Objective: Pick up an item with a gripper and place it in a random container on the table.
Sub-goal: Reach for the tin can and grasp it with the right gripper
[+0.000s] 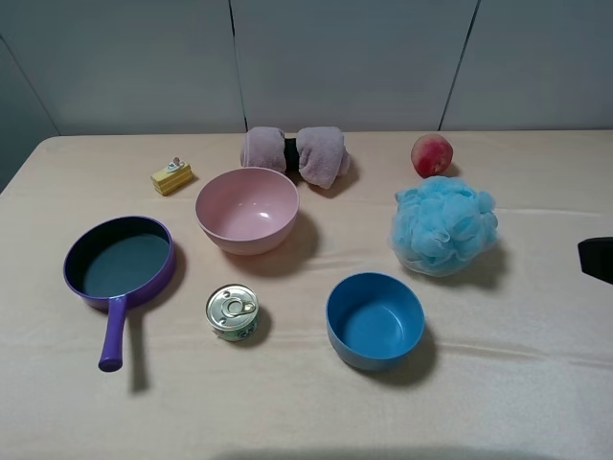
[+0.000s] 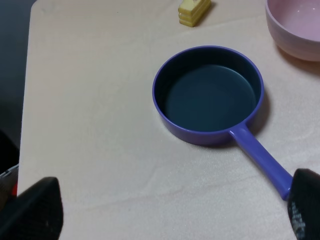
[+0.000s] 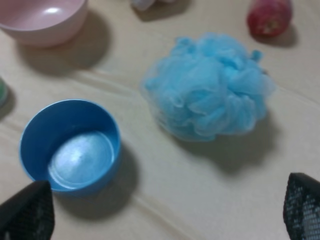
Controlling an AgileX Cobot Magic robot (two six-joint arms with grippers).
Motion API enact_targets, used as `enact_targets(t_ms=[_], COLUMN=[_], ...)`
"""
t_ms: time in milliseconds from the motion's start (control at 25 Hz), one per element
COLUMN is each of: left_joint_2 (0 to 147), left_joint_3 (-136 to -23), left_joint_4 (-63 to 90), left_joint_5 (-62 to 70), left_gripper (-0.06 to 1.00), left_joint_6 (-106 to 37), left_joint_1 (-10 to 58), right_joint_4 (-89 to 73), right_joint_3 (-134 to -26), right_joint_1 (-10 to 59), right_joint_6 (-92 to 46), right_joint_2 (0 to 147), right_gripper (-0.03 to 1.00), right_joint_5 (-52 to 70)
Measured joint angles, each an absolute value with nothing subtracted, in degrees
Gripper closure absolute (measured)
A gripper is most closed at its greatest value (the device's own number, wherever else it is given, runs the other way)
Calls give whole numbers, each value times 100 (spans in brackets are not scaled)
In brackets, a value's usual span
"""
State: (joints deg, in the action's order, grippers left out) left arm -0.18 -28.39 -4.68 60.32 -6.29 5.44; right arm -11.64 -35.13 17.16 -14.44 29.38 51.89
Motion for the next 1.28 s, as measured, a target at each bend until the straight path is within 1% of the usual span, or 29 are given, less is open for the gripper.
enact_targets(t_ms=[80,120,400,640,1000,1280], left_joint_2=[-18,-18,-18,-18,-18,-18], left_joint_3=[-2839,-2839,-2839,-2839,-2839,-2839], left_joint_4=[-468,-468,-468,-468,-468,-468], left_joint_5=[6032,6032,6032,6032,6032,6032], left_gripper=[4,4,4,4,4,4], left_joint_6=[-629,-629,-629,-629,-629,-629], left_joint_1=[544,544,544,544,544,544], right_joint_4=[-1171,-1171,-1177,-1062,-954,-943], right_joint_3=[-3513,-3513,-3513,-3513,-3513,-3859], right_joint_1=[1929,1929,2726,3588,4745,5423], right_joint_6=[-1448,-1448,-1468,-1481,-1486,-1493], right_joint_2=[3146,3146,3913,4666,6019,6778], right_gripper=[27,27,27,27,27,27], right_joint_5=[5079,5079,4655,4051,2799,2458])
